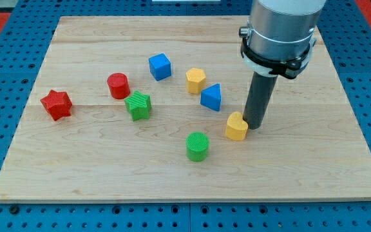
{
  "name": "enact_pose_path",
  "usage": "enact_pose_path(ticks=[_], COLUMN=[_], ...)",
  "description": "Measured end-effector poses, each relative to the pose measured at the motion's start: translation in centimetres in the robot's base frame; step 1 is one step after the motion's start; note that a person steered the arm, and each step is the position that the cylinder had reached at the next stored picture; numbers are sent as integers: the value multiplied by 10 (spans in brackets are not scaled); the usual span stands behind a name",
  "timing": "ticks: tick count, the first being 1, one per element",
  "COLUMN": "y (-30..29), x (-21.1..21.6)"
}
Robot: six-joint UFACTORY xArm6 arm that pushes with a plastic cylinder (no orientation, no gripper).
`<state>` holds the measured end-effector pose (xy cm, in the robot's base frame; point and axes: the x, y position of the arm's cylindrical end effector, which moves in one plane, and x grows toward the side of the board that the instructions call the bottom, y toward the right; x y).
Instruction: Push green circle beside green star
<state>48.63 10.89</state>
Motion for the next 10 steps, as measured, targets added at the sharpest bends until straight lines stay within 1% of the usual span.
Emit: enact_pose_path(ticks=[1,2,3,4,5,6,7,8,9,10], y=[5,-11,-94,-118,-125,-120,-121,-136,-117,-115], x=[38,91,75,65,60,74,76,75,76,62])
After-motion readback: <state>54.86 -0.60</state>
